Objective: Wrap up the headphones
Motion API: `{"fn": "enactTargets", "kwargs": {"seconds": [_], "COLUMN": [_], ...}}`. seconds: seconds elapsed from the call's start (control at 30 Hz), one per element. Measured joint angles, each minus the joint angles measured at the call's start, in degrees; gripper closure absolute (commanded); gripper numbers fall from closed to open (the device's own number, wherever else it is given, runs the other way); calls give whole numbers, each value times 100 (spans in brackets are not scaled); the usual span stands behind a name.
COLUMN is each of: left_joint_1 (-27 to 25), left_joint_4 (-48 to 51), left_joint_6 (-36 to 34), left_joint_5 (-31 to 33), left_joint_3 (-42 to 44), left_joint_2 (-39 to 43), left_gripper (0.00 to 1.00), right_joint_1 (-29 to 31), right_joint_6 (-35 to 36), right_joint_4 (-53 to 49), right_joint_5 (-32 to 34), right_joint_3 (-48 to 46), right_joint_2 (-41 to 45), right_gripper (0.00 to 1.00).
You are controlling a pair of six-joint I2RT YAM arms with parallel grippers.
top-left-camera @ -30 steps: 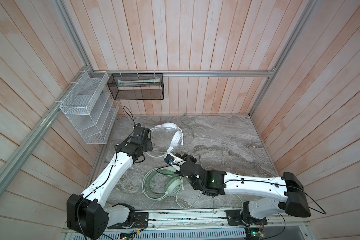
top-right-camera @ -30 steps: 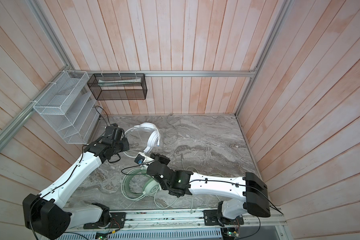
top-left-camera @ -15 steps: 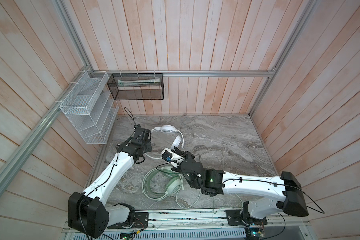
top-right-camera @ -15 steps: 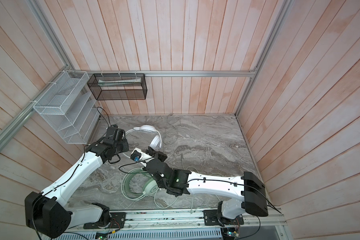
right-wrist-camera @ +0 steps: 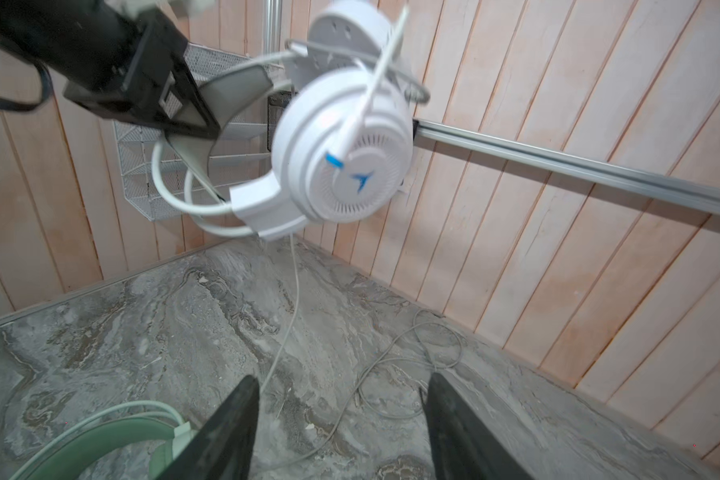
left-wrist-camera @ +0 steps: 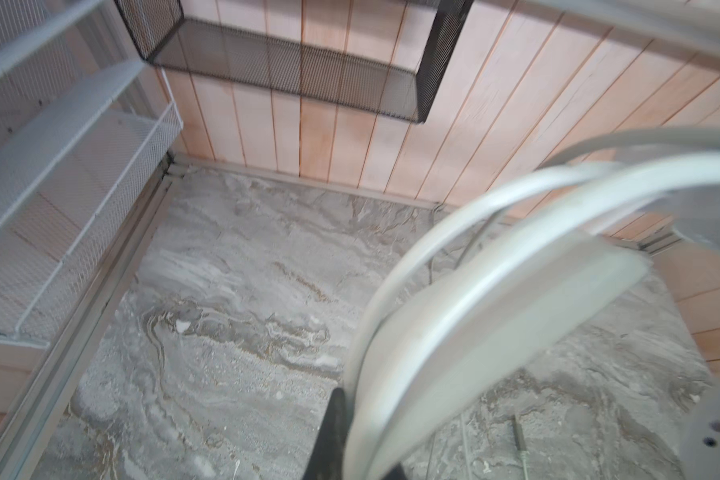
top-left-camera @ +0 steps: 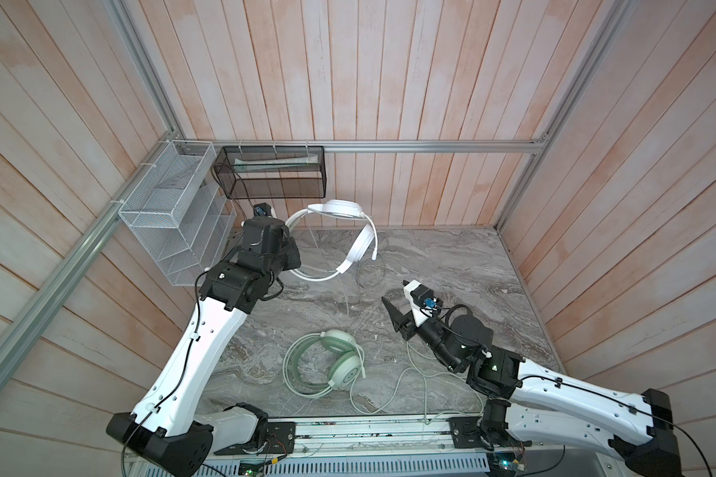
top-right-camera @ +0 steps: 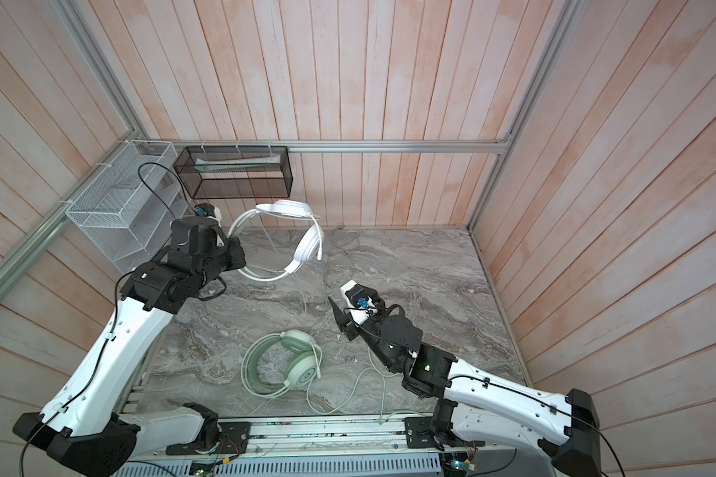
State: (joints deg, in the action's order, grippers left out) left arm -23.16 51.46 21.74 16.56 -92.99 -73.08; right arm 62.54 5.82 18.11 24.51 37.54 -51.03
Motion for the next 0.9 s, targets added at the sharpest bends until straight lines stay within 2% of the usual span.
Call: {"fn": "enactTargets", "kwargs": {"seconds": [0.17, 0.4, 0.5, 0.73, 0.9], "left_joint_1": [-323, -752, -876, -1005, -1040], "left_joint_4": [584, 1292, 1434, 1633, 1672], "left_joint_6": [-197, -380, -422, -437, -442], "left_joint_5": [72, 330, 446, 575, 634], "left_joint_3": [-1038, -2330, -2651, -2833, -2863], "left_joint_2": [-367, -966, -1088, -1119, -1130], "left_gripper": [100, 100, 100, 100, 100], "right_joint_1": [-494, -697, -697, -754, -861], "right_joint_6": [-577, -1360, -1650, -1974, -2057], "right_joint_4": [841, 2159, 2723, 3762, 4162], "right_joint_5": [-715, -2065, -2411, -2446, -2221], "right_joint_3": [-876, -850, -719, -402, -404], "right_joint_2": [-195, -1790, -2535, -3897, -4380], "right_gripper": [22, 20, 19, 21, 22]}}
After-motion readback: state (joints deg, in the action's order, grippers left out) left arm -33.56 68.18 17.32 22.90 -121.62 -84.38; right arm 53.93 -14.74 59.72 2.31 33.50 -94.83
